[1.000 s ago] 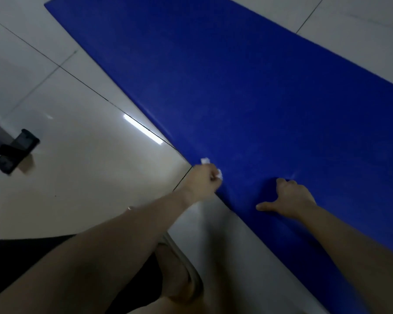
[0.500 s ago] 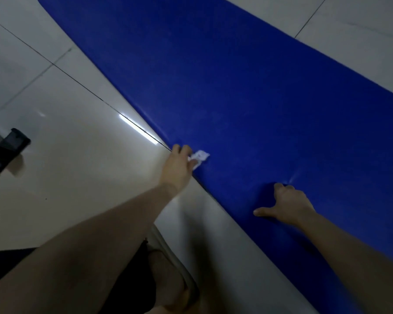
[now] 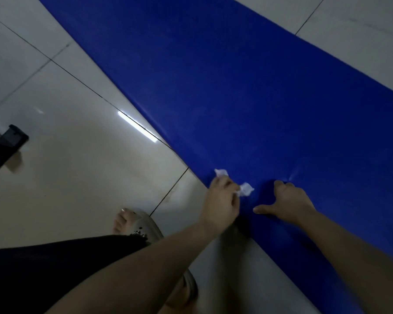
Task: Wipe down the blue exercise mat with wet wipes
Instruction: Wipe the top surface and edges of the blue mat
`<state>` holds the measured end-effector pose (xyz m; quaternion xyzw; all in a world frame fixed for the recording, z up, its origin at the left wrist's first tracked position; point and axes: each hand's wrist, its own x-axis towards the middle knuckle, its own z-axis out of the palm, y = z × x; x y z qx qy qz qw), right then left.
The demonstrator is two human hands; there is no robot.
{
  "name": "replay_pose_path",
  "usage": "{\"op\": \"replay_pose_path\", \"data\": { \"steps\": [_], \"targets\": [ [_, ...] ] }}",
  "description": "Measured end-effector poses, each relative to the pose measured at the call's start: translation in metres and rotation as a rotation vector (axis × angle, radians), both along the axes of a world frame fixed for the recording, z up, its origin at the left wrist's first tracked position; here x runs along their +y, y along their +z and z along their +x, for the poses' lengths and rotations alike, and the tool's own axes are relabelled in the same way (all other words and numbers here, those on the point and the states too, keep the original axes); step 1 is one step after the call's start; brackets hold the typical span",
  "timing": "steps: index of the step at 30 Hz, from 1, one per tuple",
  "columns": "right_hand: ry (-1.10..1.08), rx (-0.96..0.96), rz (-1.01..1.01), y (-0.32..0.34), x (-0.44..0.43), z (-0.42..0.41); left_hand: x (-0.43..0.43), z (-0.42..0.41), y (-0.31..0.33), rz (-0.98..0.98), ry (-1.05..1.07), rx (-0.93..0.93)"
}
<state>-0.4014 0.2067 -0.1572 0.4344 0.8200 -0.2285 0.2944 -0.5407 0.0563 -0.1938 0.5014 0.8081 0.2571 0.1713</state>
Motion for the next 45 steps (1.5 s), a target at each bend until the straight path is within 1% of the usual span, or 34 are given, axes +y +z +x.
{"op": "replay_pose_path", "data": {
  "steps": [2, 4, 5, 6, 8, 10, 12, 14, 17, 18, 20, 22, 25, 28, 30, 32, 34, 35, 38, 39, 40, 45],
  "targets": [
    [-0.002, 0.0, 0.006, -0.002, 0.0, 0.0, -0.004, 0.0, -0.001, -0.015, -0.177, 0.027],
    [-0.01, 0.0, 0.005, -0.002, 0.0, 0.0, -0.003, -0.026, -0.001, -0.001, -0.345, 0.166],
    [-0.011, 0.0, 0.003, -0.002, 0.0, 0.0, -0.001, -0.043, 0.001, 0.007, -0.388, 0.258],
    [-0.011, -0.003, 0.0, -0.002, 0.0, 0.001, 0.0, -0.061, 0.003, -0.006, -0.383, 0.324],
    [-0.017, -0.008, -0.004, 0.0, 0.0, 0.001, 0.006, -0.097, 0.009, -0.057, -0.263, 0.39],
    [-0.018, -0.007, -0.006, 0.0, 0.0, 0.001, 0.012, -0.13, 0.011, -0.112, -0.079, 0.373],
    [-0.017, -0.006, -0.005, 0.0, 0.0, 0.0, 0.021, -0.154, 0.012, -0.199, 0.057, 0.353],
    [-0.019, -0.005, -0.012, 0.0, -0.001, 0.001, 0.032, -0.163, 0.01, -0.254, 0.202, 0.245],
    [-0.024, 0.005, -0.015, 0.001, -0.001, 0.0, 0.04, -0.152, 0.002, -0.248, 0.548, 0.022],
    [-0.024, 0.006, -0.015, 0.001, -0.001, 0.0, 0.04, -0.142, 0.002, -0.25, 0.603, -0.026],
    [-0.019, 0.004, -0.014, 0.001, -0.001, -0.001, 0.034, -0.112, 0.006, -0.236, 0.568, -0.111],
    [-0.006, 0.001, -0.008, 0.001, 0.0, -0.001, 0.024, -0.07, 0.015, -0.222, 0.446, -0.189],
    [0.016, 0.009, -0.004, 0.002, 0.0, 0.0, 0.012, -0.006, 0.02, -0.189, 0.28, -0.186],
    [0.028, 0.029, 0.017, 0.0, 0.0, 0.001, 0.007, 0.022, 0.016, -0.272, 0.043, -0.13],
    [0.017, 0.037, 0.016, -0.002, 0.0, 0.0, 0.004, 0.009, 0.018, -0.28, -0.091, -0.043],
    [0.007, 0.031, -0.001, -0.002, 0.001, 0.001, 0.003, -0.017, 0.017, -0.251, -0.169, 0.093],
    [0.005, 0.018, -0.004, -0.002, 0.001, 0.002, 0.005, -0.052, 0.015, -0.265, -0.15, 0.161],
    [0.006, 0.011, -0.001, -0.002, 0.001, 0.003, 0.007, -0.07, 0.014, -0.275, -0.071, 0.17],
    [0.005, 0.003, 0.006, -0.001, 0.001, 0.003, 0.007, -0.126, 0.014, -0.239, 0.28, 0.127],
    [0.005, 0.004, 0.006, -0.001, 0.001, 0.002, 0.004, -0.14, 0.011, -0.223, 0.372, 0.099],
    [0.003, 0.004, 0.006, -0.001, 0.0, 0.001, 0.001, -0.146, 0.011, -0.209, 0.419, 0.074],
    [0.006, 0.012, 0.002, -0.001, 0.0, 0.001, -0.013, -0.106, -0.001, -0.206, 0.322, -0.023]
  ]
}}
